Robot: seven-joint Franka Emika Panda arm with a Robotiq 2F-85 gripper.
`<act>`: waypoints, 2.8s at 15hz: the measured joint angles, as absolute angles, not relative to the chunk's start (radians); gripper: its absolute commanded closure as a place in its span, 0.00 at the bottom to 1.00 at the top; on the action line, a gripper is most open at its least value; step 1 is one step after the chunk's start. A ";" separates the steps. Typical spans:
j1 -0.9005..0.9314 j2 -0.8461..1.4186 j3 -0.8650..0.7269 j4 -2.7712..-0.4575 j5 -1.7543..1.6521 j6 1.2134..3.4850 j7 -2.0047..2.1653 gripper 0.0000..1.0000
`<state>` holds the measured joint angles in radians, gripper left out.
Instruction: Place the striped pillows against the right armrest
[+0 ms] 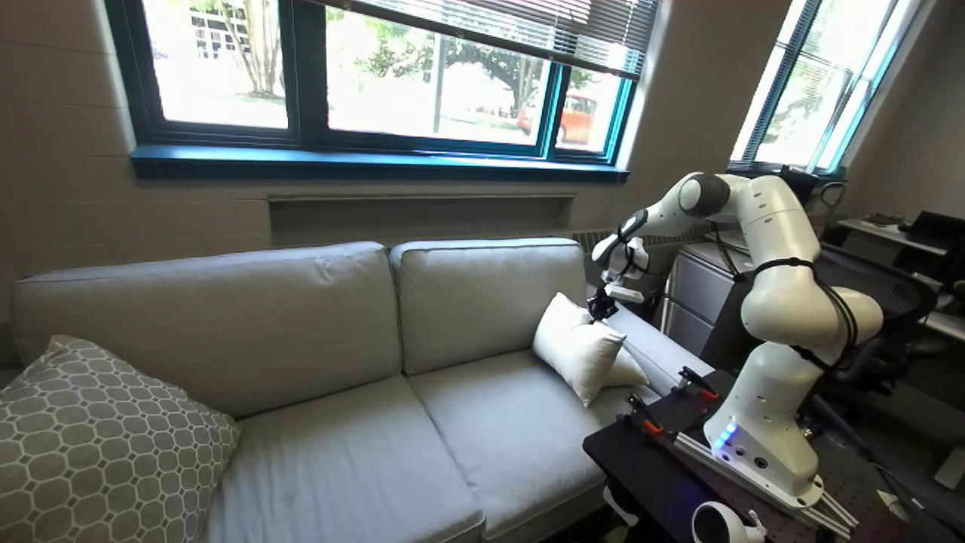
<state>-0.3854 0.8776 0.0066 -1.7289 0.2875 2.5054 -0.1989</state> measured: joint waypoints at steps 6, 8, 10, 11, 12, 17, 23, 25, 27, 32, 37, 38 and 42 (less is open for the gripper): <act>-0.418 0.947 -0.100 -1.642 0.257 2.509 -0.197 0.96; -0.456 0.967 -0.110 -1.625 0.257 2.510 -0.198 0.66; -0.492 0.982 -0.111 -1.613 0.257 2.513 -0.198 0.63; -0.504 0.989 -0.111 -1.608 0.257 2.515 -0.198 0.57; -0.513 0.994 -0.112 -1.604 0.257 2.519 -0.197 0.48; -0.511 0.999 -0.111 -1.603 0.257 2.533 -0.193 0.10; -0.437 0.993 -0.110 -1.605 0.249 2.574 -0.160 0.00; -0.399 0.985 -0.109 -1.609 0.244 2.596 -0.140 0.00; -0.357 0.972 -0.103 -1.619 0.244 2.618 -0.110 0.00; -0.225 0.940 -0.084 -1.659 0.244 2.681 0.029 0.00; 0.022 0.980 -0.188 -1.668 0.218 2.755 0.331 0.00; 0.091 1.006 -0.240 -1.662 0.213 2.761 0.408 0.00; 0.295 1.161 -0.418 -1.605 0.178 2.765 0.696 0.00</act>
